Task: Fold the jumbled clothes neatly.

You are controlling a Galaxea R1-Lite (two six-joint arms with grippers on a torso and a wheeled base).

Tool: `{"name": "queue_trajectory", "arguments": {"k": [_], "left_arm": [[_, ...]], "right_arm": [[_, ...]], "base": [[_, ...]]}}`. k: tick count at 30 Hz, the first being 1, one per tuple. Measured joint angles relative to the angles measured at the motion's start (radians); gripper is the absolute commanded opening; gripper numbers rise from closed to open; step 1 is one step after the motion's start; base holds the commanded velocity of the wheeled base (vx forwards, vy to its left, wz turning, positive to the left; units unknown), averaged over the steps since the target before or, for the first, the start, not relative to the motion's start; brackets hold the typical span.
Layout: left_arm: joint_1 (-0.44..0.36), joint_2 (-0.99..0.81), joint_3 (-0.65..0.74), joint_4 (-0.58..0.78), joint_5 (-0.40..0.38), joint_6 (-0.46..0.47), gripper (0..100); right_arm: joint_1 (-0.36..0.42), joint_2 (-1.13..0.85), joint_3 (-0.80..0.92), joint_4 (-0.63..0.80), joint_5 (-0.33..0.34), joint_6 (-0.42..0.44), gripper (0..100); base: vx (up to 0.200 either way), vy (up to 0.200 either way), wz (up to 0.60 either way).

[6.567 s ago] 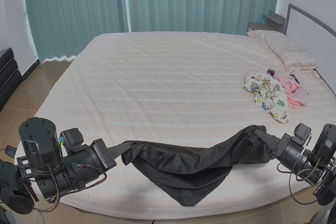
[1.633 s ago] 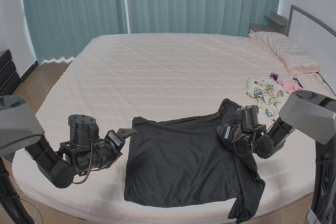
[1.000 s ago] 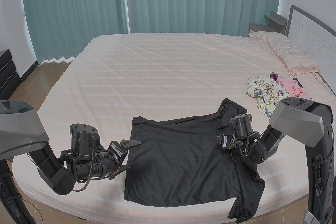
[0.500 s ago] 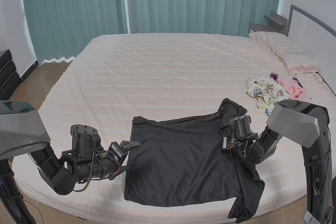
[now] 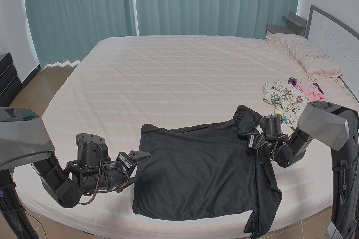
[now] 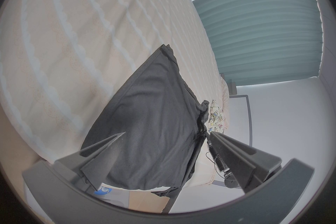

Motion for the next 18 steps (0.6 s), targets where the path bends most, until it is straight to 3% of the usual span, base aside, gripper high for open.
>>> {"name": "queue_trajectory", "arguments": {"k": [11,18], "left_arm": [[0.003,0.015,-0.006,0.000,0.000,0.000,100],[0.011,0.024,-0.008,0.000,-0.001,0.000,100]], "right_arm": [[-0.114,-0.040,0.059,-0.070,0.210,0.095,0],[-0.194,-0.027,0.061,-0.090,0.271,0.101,0]], "base": [[0.000,0.000,0.00],[0.000,0.000,0.00]]}}
